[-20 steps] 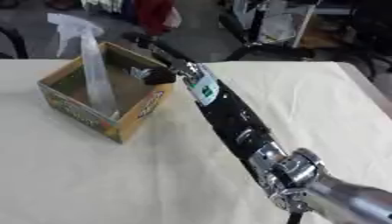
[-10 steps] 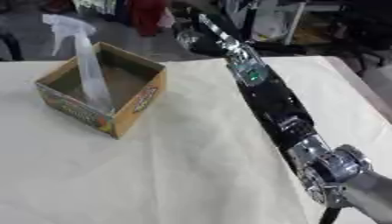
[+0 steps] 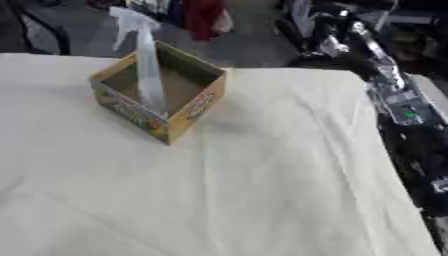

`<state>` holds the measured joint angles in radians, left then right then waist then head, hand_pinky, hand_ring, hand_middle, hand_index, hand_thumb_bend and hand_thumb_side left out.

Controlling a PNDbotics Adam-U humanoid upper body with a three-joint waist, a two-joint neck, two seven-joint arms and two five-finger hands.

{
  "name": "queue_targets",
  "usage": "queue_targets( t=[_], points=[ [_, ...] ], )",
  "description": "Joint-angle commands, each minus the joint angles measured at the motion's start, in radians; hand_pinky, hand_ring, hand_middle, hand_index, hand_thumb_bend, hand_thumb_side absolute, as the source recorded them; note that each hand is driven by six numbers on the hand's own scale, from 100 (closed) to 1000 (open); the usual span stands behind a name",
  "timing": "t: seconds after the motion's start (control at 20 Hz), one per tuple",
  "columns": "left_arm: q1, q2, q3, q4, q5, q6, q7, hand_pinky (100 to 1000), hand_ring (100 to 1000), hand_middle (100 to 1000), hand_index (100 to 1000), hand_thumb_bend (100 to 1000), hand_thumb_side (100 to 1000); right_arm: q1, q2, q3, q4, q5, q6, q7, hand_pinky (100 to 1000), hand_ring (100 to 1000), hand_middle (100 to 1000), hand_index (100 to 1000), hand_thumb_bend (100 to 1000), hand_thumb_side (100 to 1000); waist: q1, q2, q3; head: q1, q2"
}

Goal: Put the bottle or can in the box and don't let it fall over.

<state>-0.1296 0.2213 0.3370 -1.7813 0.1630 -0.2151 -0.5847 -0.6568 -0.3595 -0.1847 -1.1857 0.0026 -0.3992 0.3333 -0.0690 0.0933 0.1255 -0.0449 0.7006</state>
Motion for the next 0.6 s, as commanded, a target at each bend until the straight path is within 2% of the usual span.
queue_targets(
  t=[0.05,0.25,0.6],
  points=[
    [0.0,0.029,0.005,-0.008,-0.011,-0.015,0.001,716,1000,943,1000,487,1000,0.036,0.012,-0.043,-0.084,-0.052,0.045,0.034,834,916,927,916,100,525,0.01,-0.006,-0.01,0.059,-0.003],
    [0.011,0.03,-0.003,-0.005,-0.012,-0.028,-0.003,716,1000,943,1000,483,1000,0.133,0.065,-0.084,-0.176,-0.079,0.098,0.076,832,913,926,915,100,524,0.015,-0.006,-0.023,0.088,0.009],
    [0.031,0.02,-0.019,0.005,-0.012,-0.039,-0.008,712,1000,942,1000,471,1000,0.302,0.149,-0.126,-0.337,-0.054,0.173,0.089,802,889,913,907,100,523,0.024,0.0,-0.041,0.09,0.023]
  ],
)
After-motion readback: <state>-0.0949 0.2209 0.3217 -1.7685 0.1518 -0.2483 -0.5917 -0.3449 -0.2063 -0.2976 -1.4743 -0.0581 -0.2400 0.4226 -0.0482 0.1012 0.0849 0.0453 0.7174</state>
